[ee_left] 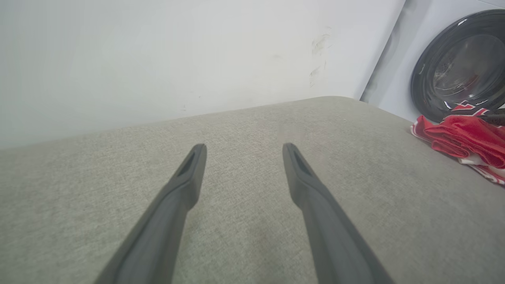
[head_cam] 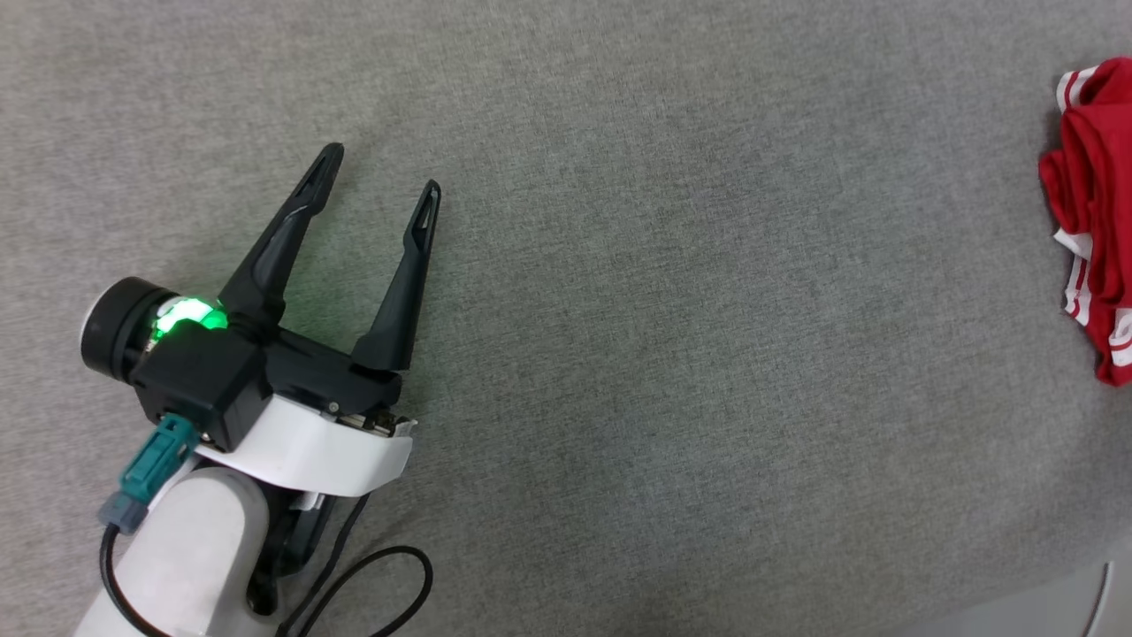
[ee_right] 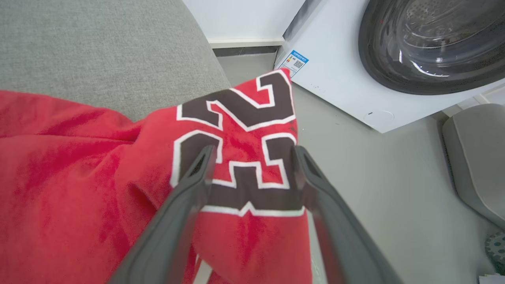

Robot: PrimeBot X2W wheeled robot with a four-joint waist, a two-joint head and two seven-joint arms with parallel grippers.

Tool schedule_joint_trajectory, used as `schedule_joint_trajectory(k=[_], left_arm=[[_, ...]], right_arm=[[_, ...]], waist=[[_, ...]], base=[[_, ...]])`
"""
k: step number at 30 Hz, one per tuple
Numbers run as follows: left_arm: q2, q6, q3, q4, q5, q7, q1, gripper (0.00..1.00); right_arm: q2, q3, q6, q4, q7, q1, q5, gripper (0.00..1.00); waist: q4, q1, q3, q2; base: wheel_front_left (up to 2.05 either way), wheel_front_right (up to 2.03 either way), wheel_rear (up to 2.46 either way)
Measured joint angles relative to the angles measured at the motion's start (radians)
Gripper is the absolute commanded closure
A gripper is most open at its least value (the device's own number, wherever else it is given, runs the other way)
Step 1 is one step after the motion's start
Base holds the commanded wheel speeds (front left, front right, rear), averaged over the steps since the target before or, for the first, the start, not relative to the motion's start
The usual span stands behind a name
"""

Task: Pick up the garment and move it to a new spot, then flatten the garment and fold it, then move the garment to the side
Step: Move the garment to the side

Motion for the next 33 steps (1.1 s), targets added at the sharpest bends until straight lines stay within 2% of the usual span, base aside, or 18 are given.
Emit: schedule_joint_trajectory(k=[1,2,5,9,11,20,33], left_arm=[[-0.002,0.000,-0.001,0.008,-0.001,-0.005,0.000,0.00],[-0.019,0.001,-0.005,0.040,-0.012,-0.027,0.010,0.00],[-0.031,0.011,-0.006,0.077,-0.024,-0.045,0.049,0.00],[-0.055,0.031,-0.005,0.128,-0.041,-0.068,0.112,0.00],[-0.082,0.061,0.010,0.165,-0.058,-0.085,0.174,0.00],[-0.121,0.114,0.054,0.213,-0.086,-0.104,0.313,0.00],[-0.114,0.143,0.088,0.242,-0.077,-0.106,0.425,0.00]], right_arm=[[0.001,-0.007,0.000,0.005,-0.019,0.000,-0.023,0.00],[0.012,-0.045,0.000,0.000,-0.106,0.004,-0.068,0.00],[0.043,-0.047,0.000,-0.018,-0.196,0.034,-0.082,0.00],[0.081,-0.020,0.000,-0.059,-0.282,0.121,-0.059,0.00],[0.125,0.026,0.000,-0.122,-0.328,0.228,-0.016,0.00],[0.228,0.141,0.000,-0.302,-0.351,0.493,0.090,0.00],[0.293,0.333,0.000,-0.556,-0.286,0.741,0.184,0.00]], waist=[[0.004,-0.0001,-0.008,0.0000],[0.014,-0.0001,-0.039,0.0000],[0.023,-0.0001,-0.085,0.0000],[0.039,-0.0004,-0.162,0.0000],[0.060,-0.0005,-0.246,0.0001],[0.130,-0.0006,-0.429,0.0001],[0.261,-0.0006,-0.619,0.0001]], base=[[0.00,0.00,0.00],[0.00,0.00,0.00],[0.00,0.00,0.00],[0.00,0.00,0.00],[0.00,0.00,0.00],[0.00,0.00,0.00],[0.00,0.00,0.00]])
